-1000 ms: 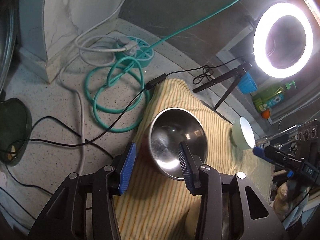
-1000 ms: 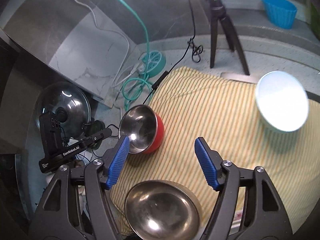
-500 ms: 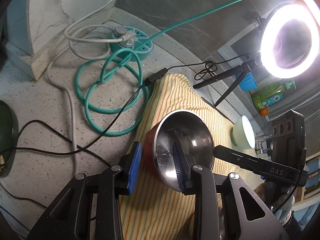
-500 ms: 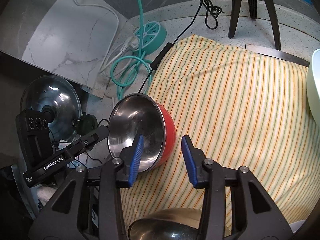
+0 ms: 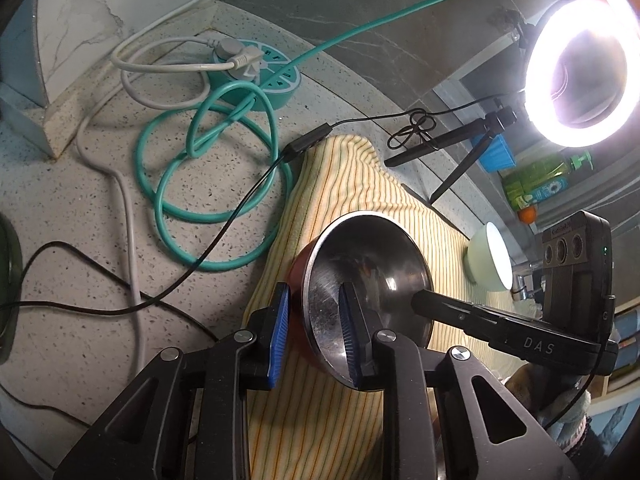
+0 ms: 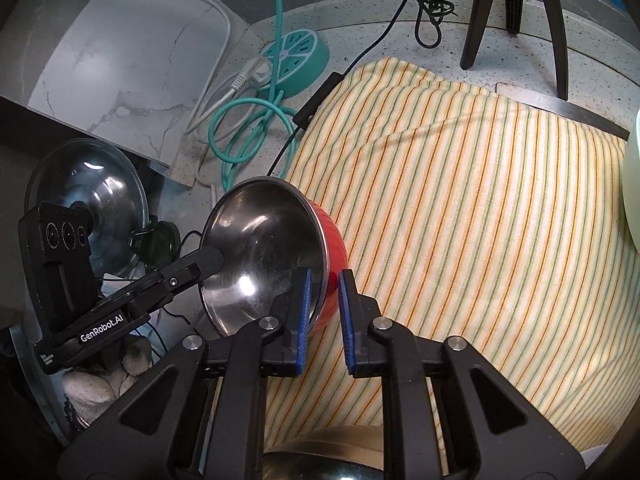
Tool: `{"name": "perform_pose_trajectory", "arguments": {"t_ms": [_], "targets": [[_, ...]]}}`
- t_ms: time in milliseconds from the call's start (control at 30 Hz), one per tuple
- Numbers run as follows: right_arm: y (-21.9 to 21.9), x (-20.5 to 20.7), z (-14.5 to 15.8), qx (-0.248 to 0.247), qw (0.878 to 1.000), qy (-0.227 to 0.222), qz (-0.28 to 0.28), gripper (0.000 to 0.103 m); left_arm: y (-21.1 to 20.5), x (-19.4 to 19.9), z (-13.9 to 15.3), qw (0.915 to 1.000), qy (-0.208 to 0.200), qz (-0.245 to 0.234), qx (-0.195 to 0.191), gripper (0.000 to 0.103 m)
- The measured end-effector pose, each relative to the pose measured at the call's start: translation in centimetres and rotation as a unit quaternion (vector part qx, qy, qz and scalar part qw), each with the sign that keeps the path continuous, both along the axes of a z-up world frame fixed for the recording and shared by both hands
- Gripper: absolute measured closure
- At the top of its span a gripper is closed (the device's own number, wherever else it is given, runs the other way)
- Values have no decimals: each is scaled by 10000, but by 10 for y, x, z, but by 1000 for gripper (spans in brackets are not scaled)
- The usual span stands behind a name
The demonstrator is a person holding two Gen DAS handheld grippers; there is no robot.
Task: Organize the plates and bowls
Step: 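Carry the red bowl onto the large steel bowl with the left tool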
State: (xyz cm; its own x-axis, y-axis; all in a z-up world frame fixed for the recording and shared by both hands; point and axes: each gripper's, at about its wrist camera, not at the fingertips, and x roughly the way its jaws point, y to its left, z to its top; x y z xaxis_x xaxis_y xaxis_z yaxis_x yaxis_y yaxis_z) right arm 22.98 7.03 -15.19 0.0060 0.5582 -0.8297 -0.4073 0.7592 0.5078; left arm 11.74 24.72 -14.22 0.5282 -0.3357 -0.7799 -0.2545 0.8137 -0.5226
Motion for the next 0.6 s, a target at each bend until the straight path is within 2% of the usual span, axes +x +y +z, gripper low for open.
{"name": "perform_pose_trajectory", "arguments": {"t_ms": [233,600], "targets": [[-5,-5,12,24,9999,-117,15,90,-5,-5,9,10000,-89,1,5,81],[-38,-23,47,278,9990,-321,102,90,-32,-29,44,9991,-417,18,113,81]]}}
